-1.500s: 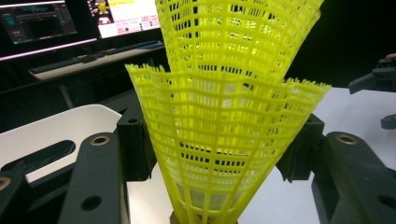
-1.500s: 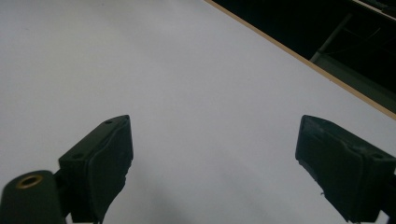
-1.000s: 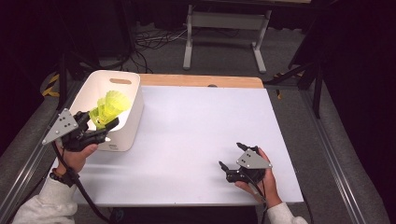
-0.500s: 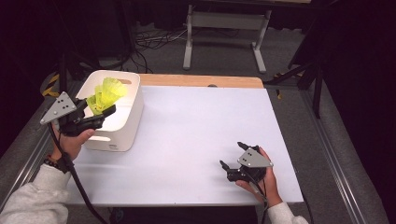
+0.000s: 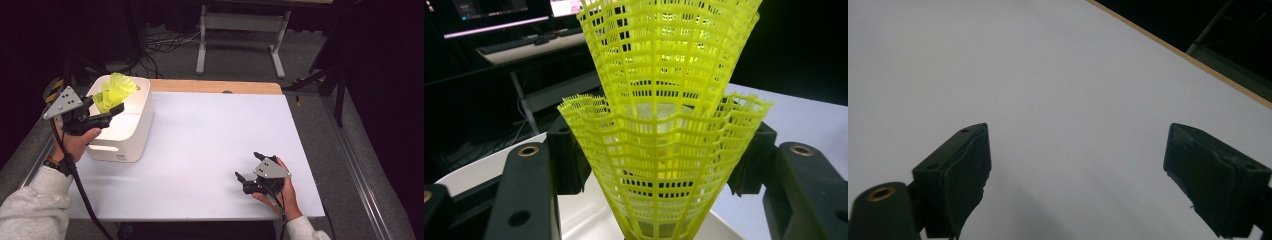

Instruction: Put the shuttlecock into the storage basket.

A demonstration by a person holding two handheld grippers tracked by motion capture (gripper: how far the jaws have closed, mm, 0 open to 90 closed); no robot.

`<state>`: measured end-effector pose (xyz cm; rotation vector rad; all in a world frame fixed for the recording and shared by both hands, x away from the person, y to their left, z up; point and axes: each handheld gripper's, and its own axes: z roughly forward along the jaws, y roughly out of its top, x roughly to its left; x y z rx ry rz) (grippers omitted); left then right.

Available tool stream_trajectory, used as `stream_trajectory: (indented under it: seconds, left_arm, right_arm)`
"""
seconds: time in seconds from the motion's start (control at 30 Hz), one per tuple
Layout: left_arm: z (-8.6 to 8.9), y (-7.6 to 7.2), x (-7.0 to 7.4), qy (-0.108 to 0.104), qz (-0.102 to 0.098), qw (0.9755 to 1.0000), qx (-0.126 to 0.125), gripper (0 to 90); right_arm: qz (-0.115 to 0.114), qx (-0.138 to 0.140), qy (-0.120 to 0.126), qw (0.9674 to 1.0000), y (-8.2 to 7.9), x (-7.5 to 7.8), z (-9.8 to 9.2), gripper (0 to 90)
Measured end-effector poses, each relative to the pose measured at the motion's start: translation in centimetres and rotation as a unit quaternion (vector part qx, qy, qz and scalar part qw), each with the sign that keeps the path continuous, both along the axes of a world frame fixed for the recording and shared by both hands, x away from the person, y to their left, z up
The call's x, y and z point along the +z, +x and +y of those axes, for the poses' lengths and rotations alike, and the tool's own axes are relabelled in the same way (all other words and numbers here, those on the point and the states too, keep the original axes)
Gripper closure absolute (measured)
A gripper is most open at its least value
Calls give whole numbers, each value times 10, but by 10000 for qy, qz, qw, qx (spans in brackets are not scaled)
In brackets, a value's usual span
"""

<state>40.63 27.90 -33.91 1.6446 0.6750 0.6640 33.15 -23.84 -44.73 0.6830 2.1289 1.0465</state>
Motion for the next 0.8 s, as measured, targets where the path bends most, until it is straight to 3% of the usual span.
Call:
stream_trajectory:
  seconds: [0.2,0.37,0.5,0.53,0.57,0.6,0.7,0.8]
  left_arm:
    - [-1,29,4,1,312,9995,24,395]
    - [-4,44,4,80,358,9993,38,395]
    - [-4,59,1,178,422,9987,209,395]
    - [-4,66,-1,125,560,9981,241,401]
    - [-4,66,-1,125,560,9981,241,406]
    - [-5,71,-3,228,695,9969,276,406]
    - [-8,79,-6,405,802,9953,373,409]
    - [-11,88,-8,539,1033,9916,569,413]
  right_arm:
    - [74,-19,-44,10000,4,-3,0,123]
    - [84,-14,-58,9999,4,-3,-1,123]
    - [81,-22,-82,9999,5,-3,-2,123]
    - [65,-28,-85,9999,5,-3,-2,123]
    - [65,-28,-85,9999,5,-3,-2,123]
    - [64,-23,-75,9999,5,-3,-3,123]
    - [66,-27,-40,10000,5,-2,-3,123]
    - [80,15,-55,10000,5,-3,-3,123]
